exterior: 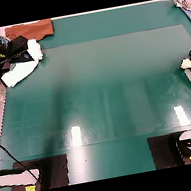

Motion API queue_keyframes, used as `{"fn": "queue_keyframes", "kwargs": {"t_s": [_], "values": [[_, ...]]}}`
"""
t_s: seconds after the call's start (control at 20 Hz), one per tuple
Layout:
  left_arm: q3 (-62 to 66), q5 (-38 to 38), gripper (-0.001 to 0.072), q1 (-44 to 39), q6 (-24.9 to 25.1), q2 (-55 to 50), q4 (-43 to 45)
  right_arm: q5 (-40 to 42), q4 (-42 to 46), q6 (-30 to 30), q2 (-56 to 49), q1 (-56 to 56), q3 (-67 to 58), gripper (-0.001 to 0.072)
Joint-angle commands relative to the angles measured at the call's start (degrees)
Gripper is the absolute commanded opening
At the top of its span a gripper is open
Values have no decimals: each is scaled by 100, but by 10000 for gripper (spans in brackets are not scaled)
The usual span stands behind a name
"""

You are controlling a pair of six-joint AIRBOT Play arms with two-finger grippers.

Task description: Fold the shirts.

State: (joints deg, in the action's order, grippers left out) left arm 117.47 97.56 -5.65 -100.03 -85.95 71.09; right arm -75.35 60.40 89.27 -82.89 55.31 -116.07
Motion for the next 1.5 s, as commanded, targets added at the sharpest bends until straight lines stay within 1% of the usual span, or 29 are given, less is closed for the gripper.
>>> {"fn": "queue_keyframes", "kwargs": {"t_s": [0.0, 0.1, 0.15, 0.2, 0.25, 0.35, 0.5, 0.65, 0.7, 0.9, 1.05, 1.2, 1.3, 1.4, 1.45], "values": [[2, -103, 21, 4, 0, 2, 2, 1733, -1346, -238, 7, -407, -2, 15], [2, -76, 21, 4, 2, 2, 7, 2503, -1875, -295, -192, -822, -4, 14], [2, -48, 22, 4, 2, 2, 7, 2599, -2124, -516, -330, -984, -7, 14], [2, -15, 22, 4, 2, 2, 7, 2518, -2177, -782, -485, -1102, -76, 14], [2, 44, 22, 4, 2, 2, 9, 2356, -2006, -990, -638, -1176, -227, 14], [2, 214, 22, 4, 9, 2, 9, 2050, -1405, -970, -820, -1130, -433, 14], [2, 321, 22, 4, 61, 2, 9, 1882, -1093, -876, -680, -658, 90, 14], [2, 330, 22, 4, 59, 4, 7, 1045, -424, -898, -649, -105, 210, 14], [2, 332, 22, 2, 59, 4, 2, 800, -319, -914, -638, 35, 203, 15], [2, 363, 21, 4, 59, 4, -37, -107, -337, -920, -348, 483, 205, 15], [2, 358, 22, 4, 61, 4, -238, -723, -203, -850, -66, 682, 205, 15], [2, 365, 22, 2, 68, 4, -387, -1226, 761, -549, 70, 796, 205, 17], [2, 365, 21, 2, 109, 4, -496, -1720, 1397, -518, 72, 846, 219, 17], [2, 361, 22, 2, 109, 4, -560, -2013, 1873, -249, 74, 848, 343, 19], [2, 365, 21, 4, 107, 4, -581, -2120, 2070, -221, 74, 846, 452, 19]]}}
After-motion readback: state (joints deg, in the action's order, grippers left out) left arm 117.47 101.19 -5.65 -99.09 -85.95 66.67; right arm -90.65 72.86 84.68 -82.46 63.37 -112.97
